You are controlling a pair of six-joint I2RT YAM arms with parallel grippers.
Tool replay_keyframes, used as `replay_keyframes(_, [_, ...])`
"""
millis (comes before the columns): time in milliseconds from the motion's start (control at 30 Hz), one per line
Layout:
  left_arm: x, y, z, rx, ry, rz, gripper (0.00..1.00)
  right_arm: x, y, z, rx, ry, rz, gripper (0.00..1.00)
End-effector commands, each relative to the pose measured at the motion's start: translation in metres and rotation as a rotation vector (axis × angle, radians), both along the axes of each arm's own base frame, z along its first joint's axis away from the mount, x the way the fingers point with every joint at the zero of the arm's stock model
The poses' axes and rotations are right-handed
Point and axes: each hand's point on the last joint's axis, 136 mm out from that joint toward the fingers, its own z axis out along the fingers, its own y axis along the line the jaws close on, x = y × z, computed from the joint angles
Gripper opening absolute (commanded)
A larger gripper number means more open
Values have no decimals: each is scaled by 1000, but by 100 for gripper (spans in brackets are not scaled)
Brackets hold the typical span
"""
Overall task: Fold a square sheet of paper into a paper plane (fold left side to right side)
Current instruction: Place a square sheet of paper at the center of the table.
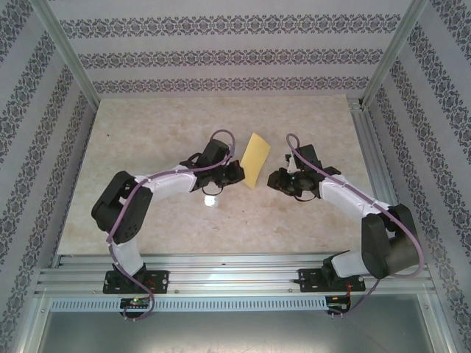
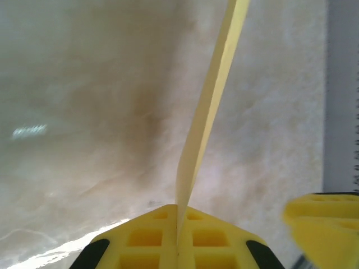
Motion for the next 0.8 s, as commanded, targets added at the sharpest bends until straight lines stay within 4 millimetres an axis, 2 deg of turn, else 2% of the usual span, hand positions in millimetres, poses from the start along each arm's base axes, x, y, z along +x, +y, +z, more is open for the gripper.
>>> replay_keyframes(0, [2, -9, -2, -70, -11, 28, 3, 0, -4, -4, -16, 3, 6, 32])
replay_keyframes(200, [-13, -3, -31, -37, 23, 97, 3, -3, -3, -13, -18, 35, 8, 32])
replay_keyframes(400, [-23, -3, -35, -21, 9, 162, 3, -5, 6, -22, -9, 69, 24, 32])
replay_keyframes(467, [-26, -4, -33, -10, 2, 168, 13, -6, 12, -27, -5, 92, 38, 32])
replay_keyframes(533, [-29, -3, -28, 3, -9, 167, 31, -7, 17, -33, -6, 110, 44, 31])
replay_keyframes(633, [-34, 6, -16, 29, -32, 170, 48, -5, 22, -36, -2, 118, 47, 31])
replay_keyframes(700, [-38, 16, -8, 61, -51, 173, 58, -3, 27, -36, -2, 117, 56, 31])
replay_keyframes(767, [-43, 28, -1, 102, -68, 175, 62, -3, 31, -35, -7, 120, 61, 31])
